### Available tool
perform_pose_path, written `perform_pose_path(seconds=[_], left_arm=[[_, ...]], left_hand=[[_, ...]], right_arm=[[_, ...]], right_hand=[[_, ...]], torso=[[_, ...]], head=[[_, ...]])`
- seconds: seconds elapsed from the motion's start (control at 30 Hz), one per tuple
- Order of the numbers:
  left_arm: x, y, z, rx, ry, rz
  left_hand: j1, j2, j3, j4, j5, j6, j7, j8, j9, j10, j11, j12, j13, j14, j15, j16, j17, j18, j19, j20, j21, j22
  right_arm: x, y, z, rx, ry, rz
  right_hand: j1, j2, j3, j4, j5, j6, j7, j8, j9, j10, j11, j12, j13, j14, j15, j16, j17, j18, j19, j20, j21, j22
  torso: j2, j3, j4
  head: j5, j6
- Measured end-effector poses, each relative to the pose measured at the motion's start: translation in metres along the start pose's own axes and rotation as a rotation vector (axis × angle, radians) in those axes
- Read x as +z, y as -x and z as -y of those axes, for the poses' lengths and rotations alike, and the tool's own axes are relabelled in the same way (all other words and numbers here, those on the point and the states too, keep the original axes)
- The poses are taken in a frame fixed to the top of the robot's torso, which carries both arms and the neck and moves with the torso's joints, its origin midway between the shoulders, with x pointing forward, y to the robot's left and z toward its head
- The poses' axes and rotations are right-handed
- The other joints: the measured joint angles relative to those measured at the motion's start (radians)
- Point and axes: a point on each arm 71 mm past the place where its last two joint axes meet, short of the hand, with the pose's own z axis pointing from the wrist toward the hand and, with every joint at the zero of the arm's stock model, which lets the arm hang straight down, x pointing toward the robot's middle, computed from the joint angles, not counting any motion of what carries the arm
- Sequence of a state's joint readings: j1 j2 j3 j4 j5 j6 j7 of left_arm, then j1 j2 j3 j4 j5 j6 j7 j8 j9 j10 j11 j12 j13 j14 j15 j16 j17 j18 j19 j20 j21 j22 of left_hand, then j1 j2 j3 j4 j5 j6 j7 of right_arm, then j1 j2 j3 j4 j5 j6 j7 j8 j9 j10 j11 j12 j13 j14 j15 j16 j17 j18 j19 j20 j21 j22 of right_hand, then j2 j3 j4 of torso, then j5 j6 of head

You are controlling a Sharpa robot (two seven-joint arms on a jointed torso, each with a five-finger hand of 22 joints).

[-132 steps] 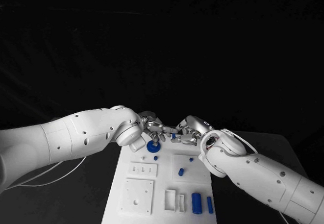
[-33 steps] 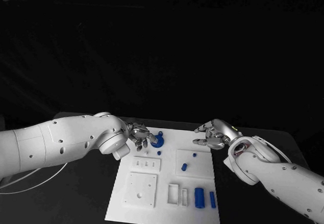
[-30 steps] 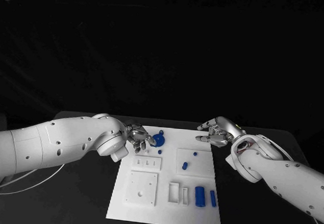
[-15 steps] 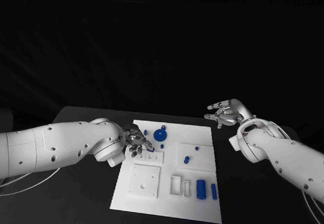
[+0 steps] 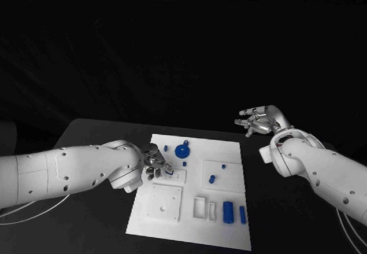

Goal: Assemble the parts on the task board

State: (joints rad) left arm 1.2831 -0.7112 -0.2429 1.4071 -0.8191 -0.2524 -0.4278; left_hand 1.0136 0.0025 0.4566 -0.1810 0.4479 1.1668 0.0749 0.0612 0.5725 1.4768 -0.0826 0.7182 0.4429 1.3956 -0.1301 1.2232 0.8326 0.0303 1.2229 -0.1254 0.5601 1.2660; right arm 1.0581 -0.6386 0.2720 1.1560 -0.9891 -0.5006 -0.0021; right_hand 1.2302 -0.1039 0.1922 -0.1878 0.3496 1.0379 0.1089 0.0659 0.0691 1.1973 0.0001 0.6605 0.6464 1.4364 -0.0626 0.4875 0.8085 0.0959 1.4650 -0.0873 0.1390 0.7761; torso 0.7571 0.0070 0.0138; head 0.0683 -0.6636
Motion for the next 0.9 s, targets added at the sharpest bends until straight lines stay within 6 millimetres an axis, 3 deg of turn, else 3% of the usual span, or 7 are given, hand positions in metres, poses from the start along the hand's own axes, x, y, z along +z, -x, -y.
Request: perform_pose_path(seconds=[0.13,0.2,0.43,0.63,0.9], left_arm=[[0.003,-0.004,-0.001,0.017,0.003,0.009],[0.005,-0.006,-0.001,0.024,0.004,0.011],[0.009,-0.013,-0.001,0.047,0.005,0.015],[0.011,-0.014,-0.001,0.059,0.006,0.020],[0.013,-0.014,-0.001,0.068,0.010,0.027]], left_hand=[[-0.002,0.002,-0.002,0.000,-0.002,0.000,0.000,0.004,0.000,0.000,0.000,0.023,0.010,0.004,-0.001,0.008,-0.004,0.000,0.009,0.006,-0.010,0.012],[-0.002,0.002,-0.002,0.000,-0.004,0.000,0.000,0.004,0.000,-0.001,0.000,0.026,0.013,0.004,-0.001,0.003,-0.010,0.016,0.012,0.009,-0.016,0.016],[-0.008,0.008,-0.003,0.000,-0.006,0.000,0.000,0.004,0.000,0.001,-0.004,0.036,0.017,0.004,-0.001,0.003,-0.010,0.016,0.016,0.013,-0.020,0.024],[-0.013,0.013,-0.010,0.005,-0.039,0.000,0.000,0.003,0.000,0.001,-0.004,0.042,0.020,0.008,0.002,0.003,-0.006,0.016,0.019,0.016,-0.026,0.032],[-0.010,0.017,-0.017,0.011,-0.054,0.000,0.000,0.001,0.000,0.001,-0.004,0.046,0.020,0.008,0.002,0.003,-0.006,0.016,0.023,0.020,-0.034,0.040]], right_arm=[[0.000,0.000,0.000,0.011,0.000,0.003],[0.000,0.000,-0.001,0.015,0.000,0.004],[0.001,0.000,0.000,0.023,-0.002,0.007],[0.001,0.000,0.000,0.026,-0.003,0.007],[0.001,-0.001,-0.001,0.028,-0.003,0.007]], right_hand=[[0.000,0.000,-0.003,-0.003,0.007,0.000,0.000,0.000,0.000,-0.002,-0.002,0.005,-0.004,0.000,0.000,0.000,0.002,0.000,0.000,0.000,0.000,-0.006],[-0.002,0.002,-0.003,-0.003,0.012,0.000,0.000,0.000,0.000,-0.004,-0.003,0.005,-0.006,0.000,0.000,0.000,0.002,0.000,0.000,0.000,0.000,-0.008],[-0.004,0.004,-0.003,-0.003,0.031,0.000,0.000,0.000,0.000,-0.007,0.000,0.005,-0.012,0.000,0.000,-0.005,0.003,-0.001,0.000,0.000,0.004,-0.014],[-0.004,0.004,-0.003,-0.003,0.038,-0.003,0.003,0.000,0.000,-0.007,0.000,0.005,-0.015,0.000,0.000,-0.005,0.004,-0.002,0.000,0.000,0.008,-0.017],[-0.004,0.004,0.000,-0.005,0.049,-0.004,0.003,0.000,0.000,-0.007,0.000,0.005,-0.018,0.000,0.000,-0.005,0.005,-0.003,0.000,0.000,0.008,-0.021]], torso=[[0.000,0.0000,-0.0001],[0.000,0.0000,-0.0003],[0.001,0.0003,-0.0010],[0.001,0.0009,-0.0008],[0.001,0.0009,-0.0010]], head=[[0.001,-0.002],[0.001,-0.003],[0.001,-0.005],[-0.001,-0.006],[-0.004,-0.004]])
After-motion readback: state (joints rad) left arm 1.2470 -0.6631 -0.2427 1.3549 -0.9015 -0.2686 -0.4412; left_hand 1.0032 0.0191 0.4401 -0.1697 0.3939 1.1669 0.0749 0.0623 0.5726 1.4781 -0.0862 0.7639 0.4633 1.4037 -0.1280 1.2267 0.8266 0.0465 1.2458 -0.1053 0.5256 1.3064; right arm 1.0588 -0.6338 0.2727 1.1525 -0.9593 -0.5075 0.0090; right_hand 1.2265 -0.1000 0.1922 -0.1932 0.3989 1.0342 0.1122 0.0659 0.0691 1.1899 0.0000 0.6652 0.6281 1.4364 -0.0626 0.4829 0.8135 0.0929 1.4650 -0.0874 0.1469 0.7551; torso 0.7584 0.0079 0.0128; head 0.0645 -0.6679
